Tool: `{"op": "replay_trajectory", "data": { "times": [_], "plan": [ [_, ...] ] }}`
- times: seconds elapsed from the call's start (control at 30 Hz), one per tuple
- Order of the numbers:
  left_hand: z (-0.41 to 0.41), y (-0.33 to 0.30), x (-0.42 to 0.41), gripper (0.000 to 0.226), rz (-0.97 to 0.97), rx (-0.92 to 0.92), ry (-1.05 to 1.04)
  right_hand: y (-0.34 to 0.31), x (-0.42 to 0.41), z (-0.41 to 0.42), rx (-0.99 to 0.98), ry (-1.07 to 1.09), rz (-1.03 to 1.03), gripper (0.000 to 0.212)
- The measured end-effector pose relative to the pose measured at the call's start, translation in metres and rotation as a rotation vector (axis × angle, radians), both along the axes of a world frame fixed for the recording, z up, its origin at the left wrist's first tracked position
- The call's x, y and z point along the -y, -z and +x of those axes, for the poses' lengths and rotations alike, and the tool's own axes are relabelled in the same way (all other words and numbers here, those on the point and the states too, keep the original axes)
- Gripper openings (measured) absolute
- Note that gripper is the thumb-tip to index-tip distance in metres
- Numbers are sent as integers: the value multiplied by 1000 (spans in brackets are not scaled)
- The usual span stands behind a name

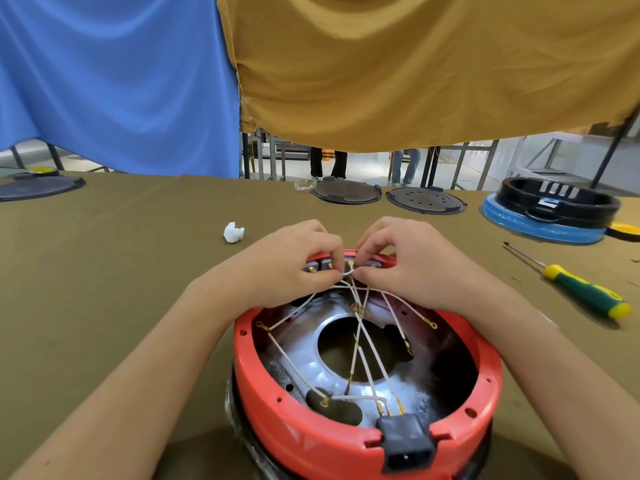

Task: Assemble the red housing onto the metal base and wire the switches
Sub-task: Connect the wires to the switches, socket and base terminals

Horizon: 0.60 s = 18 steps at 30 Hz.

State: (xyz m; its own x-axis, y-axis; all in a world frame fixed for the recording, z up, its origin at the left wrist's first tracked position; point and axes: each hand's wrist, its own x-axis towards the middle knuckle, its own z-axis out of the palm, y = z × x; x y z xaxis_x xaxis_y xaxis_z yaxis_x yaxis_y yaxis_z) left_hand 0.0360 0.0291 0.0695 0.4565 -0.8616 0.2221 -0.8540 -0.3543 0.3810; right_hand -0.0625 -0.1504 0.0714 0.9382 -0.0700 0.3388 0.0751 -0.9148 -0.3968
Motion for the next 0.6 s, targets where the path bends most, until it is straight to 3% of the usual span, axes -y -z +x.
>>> {"op": "replay_trajectory", "data": {
  "times": [0.6],
  "plan": [
    [2,1,0,10,-61,24,-31,0,-1,1,20,-1,-34,5]
  ]
}}
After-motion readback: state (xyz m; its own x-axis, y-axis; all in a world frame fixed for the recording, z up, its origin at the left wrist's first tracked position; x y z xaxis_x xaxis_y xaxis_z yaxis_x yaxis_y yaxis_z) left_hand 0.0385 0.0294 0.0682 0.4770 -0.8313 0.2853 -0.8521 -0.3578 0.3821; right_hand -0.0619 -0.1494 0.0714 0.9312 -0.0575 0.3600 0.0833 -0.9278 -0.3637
